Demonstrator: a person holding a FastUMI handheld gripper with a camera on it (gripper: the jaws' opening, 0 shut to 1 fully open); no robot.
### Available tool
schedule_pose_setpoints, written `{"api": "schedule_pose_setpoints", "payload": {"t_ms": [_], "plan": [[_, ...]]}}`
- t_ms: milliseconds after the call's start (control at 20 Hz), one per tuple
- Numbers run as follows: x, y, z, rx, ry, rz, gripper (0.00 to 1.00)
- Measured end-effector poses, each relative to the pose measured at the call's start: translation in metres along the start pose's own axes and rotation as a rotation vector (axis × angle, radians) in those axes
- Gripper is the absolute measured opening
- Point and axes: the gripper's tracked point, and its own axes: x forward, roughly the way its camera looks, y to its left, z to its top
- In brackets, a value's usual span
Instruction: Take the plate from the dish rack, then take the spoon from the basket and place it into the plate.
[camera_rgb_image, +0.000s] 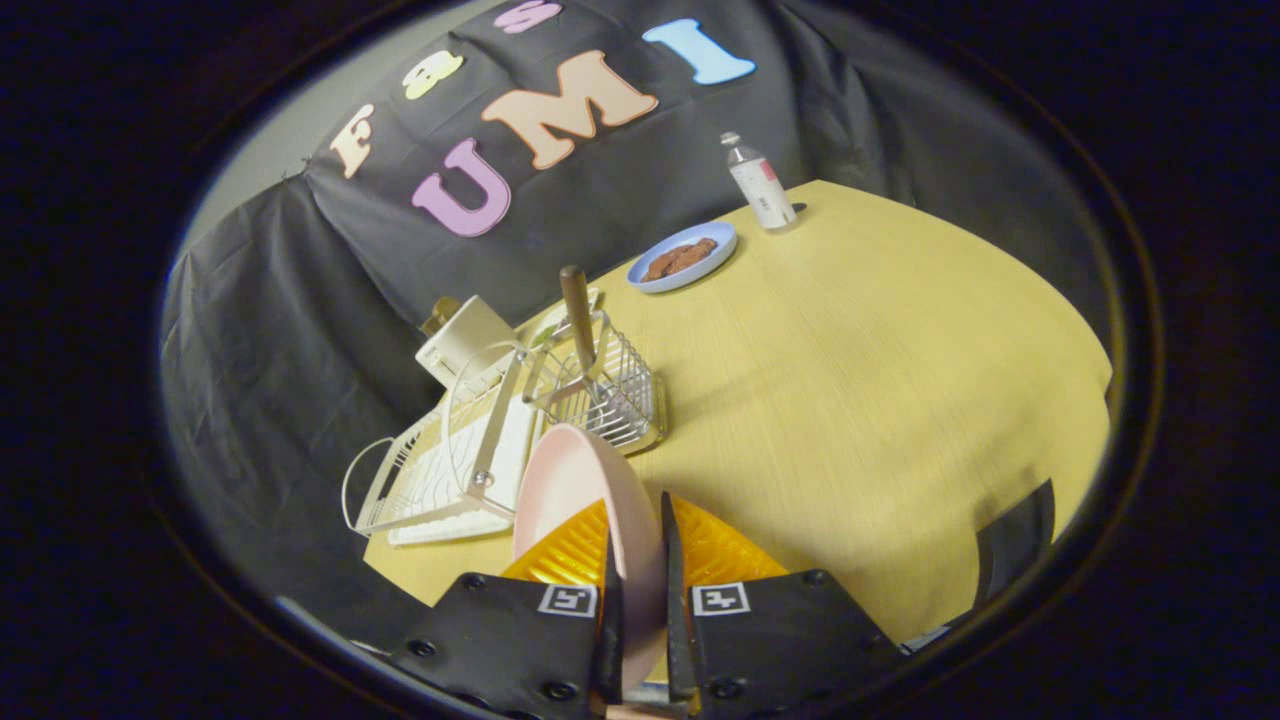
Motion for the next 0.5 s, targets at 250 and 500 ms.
{"api": "schedule_pose_setpoints", "payload": {"t_ms": [250,500], "plan": [[0.011,-0.009,-0.007,0.009,0.046,-0.012,0.23],[0.015,-0.015,-0.011,-0.032,0.059,-0.040,0.28]]}}
